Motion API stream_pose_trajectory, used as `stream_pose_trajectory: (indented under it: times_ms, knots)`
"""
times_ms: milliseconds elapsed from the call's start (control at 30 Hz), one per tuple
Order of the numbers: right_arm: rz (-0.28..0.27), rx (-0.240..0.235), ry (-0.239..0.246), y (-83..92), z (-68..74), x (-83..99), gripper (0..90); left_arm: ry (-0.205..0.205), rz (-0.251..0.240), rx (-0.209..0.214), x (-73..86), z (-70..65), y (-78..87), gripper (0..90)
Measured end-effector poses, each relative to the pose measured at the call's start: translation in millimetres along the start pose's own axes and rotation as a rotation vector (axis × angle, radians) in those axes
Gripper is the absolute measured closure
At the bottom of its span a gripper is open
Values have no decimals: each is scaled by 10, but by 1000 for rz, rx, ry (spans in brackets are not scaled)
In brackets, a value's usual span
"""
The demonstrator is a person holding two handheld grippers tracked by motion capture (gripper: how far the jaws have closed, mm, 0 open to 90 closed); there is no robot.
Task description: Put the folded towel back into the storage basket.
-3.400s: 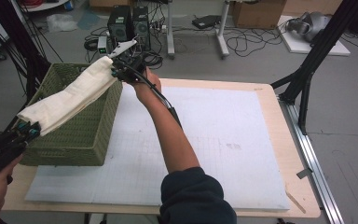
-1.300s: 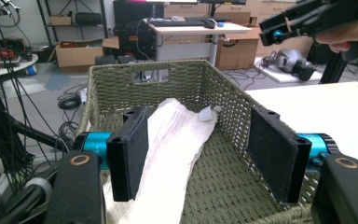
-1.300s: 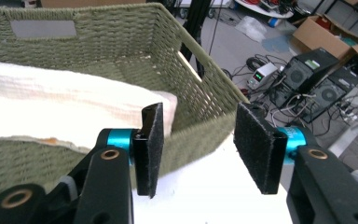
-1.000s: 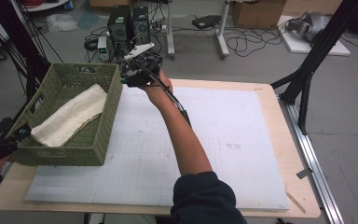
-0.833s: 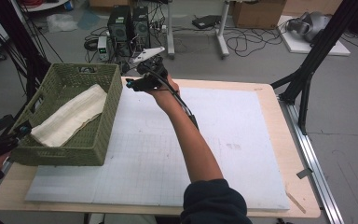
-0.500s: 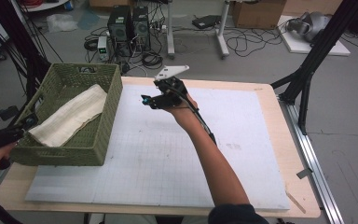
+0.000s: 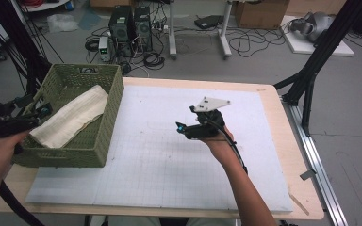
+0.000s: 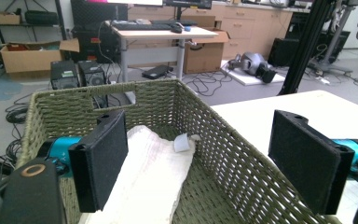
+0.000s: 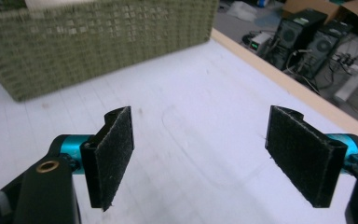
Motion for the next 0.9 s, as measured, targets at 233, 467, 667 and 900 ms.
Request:
stream_pose_trajectory:
  times_ms: [233, 467, 667, 900]
  knots:
    - [27, 32, -12, 249, 61, 364, 220, -28, 53, -28, 25, 151, -262, 203]
    - [37, 47, -38, 366, 113, 613, 214, -51, 107, -47, 97, 332, -459, 216]
    - [32, 61, -45, 459, 157, 713, 214, -46, 230, -105, 244, 515, -677, 243]
    - [22, 65, -59, 510, 187, 771, 214, -26, 349, -149, 444, 709, -893, 298]
Point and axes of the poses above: each handheld gripper's, and its own axes: y roughly backward along the jaws, x roughly out of its underside, z roughly to its left, the point moved 6 cm from there along -y, roughly forward along the jaws, and after that the axes turned 9 degrees about y, right-handed, at the moved point
